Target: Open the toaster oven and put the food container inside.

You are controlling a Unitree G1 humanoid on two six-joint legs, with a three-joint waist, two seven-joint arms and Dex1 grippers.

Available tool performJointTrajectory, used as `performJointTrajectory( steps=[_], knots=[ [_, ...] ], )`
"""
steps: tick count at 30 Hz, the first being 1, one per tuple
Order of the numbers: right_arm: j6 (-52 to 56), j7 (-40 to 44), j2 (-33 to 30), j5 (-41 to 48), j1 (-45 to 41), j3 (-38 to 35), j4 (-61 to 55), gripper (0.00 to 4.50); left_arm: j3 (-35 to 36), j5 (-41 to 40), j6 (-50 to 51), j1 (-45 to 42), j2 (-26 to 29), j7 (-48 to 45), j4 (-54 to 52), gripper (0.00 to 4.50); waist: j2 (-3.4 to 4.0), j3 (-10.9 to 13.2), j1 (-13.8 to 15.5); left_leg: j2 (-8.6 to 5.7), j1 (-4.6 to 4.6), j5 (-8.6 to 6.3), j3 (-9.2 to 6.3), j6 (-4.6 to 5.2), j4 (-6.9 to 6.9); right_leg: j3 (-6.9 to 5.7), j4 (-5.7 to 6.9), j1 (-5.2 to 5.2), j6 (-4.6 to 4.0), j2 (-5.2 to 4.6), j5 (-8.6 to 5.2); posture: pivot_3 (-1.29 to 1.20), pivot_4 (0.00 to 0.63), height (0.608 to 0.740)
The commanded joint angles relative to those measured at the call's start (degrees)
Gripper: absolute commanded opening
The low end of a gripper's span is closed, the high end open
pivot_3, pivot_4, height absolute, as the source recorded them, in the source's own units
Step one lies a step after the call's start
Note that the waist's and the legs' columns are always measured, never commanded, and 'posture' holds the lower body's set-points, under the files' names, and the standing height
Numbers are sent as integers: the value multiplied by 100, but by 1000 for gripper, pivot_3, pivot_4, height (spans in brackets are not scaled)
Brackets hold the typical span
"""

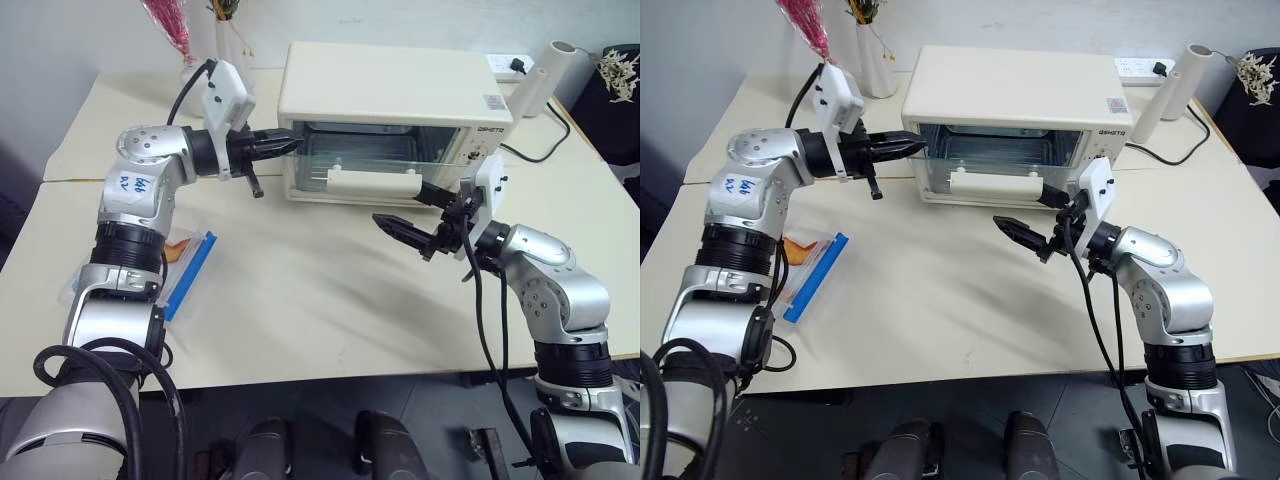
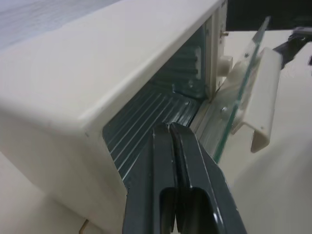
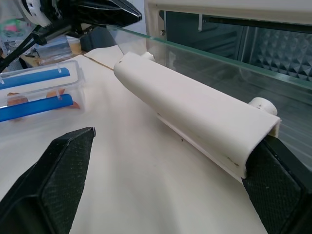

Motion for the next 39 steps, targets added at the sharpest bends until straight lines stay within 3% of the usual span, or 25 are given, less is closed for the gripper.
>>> performJointTrajectory(
  steps=[1,8,14,22,31,36,39],
  knots=[
    [-63,-17,35,199,-2,-96,-422,4500,-4,167,-285,-194,-46,-181,63,17,0,0,-1,0,-5,0,0,0,0,0,1,-5,0,0,0,0,150,740],
    [-54,-386,-385,-172,534,-416,-431,4500,77,141,-233,-71,-99,-466,-58,17,-1,0,31,-1,-23,0,1,0,5,0,5,-21,1,-1,0,0,150,740],
    [162,-407,-908,34,1422,-1048,-844,4500,-7,131,-110,235,-172,-696,-434,17,-2,0,128,-4,-29,1,-2,4,15,-2,6,-20,3,-5,2,0,150,740],
    [992,-173,-1387,1299,2484,-2153,-2026,4500,-622,615,-243,998,-123,-937,-1170,17,-2,-1,158,-4,-26,1,-1,4,21,0,11,-18,3,-4,2,0,150,740],
    [1392,-750,-1455,2400,2326,-2659,-2489,4500,-1379,1828,-734,1298,-88,-419,-1462,17,-3,-1,163,-4,-22,1,-1,6,29,5,19,-15,3,-5,2,0,150,740],
    [1339,-778,-1606,2474,2116,-2495,-2347,4500,-1016,1498,-29,1281,66,-561,-2228,17,-3,-1,161,-3,-24,1,-2,6,33,5,21,-15,3,-5,2,0,150,740],
    [1294,-609,-1732,2453,1879,-2289,-2190,4500,-351,786,1414,1324,401,-645,-3301,17,-3,-1,140,0,-28,1,-5,6,35,5,22,-18,2,-5,2,0,150,740]
  ],
)
